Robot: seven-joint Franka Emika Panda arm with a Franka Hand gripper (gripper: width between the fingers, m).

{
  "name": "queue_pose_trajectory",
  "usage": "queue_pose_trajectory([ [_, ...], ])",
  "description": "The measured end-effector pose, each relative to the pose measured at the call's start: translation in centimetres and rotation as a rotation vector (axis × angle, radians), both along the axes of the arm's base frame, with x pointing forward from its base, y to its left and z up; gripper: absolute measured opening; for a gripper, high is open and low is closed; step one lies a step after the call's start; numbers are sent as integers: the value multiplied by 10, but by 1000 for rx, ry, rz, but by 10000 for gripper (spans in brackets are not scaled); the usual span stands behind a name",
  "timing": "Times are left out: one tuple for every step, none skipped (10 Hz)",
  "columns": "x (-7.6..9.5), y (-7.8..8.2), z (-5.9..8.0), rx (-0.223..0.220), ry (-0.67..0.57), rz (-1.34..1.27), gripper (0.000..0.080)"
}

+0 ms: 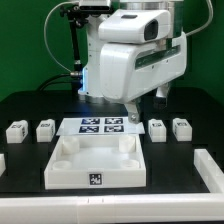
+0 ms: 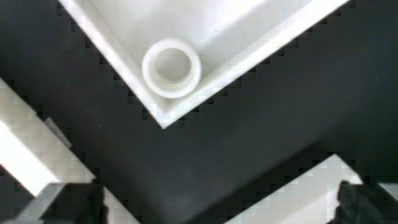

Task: Assemble one leg

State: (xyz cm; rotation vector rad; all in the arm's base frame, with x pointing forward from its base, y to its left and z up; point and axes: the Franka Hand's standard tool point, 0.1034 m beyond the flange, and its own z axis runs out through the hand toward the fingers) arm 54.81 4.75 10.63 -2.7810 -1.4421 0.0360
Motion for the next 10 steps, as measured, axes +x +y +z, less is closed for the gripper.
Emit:
queue_pose_trajectory([
  [-26, -11, -6, -2, 3, 95, 650],
  [-51, -23, -13, 3, 5, 252, 650],
  [-74, -34, -26, 10, 9, 382, 650],
  [-90, -45, -38, 18, 3, 504, 650],
  [-100, -57, -52, 25, -11, 617, 650],
  [-103, -65, -71, 34, -25, 652, 650],
  [-102, -67, -83, 45, -10, 638, 650],
  [-101, -77, -91, 53, -7, 657, 650],
  [-110, -83, -97, 58, 0, 641, 650],
  [-111, -82, -97, 59, 3, 635, 650],
])
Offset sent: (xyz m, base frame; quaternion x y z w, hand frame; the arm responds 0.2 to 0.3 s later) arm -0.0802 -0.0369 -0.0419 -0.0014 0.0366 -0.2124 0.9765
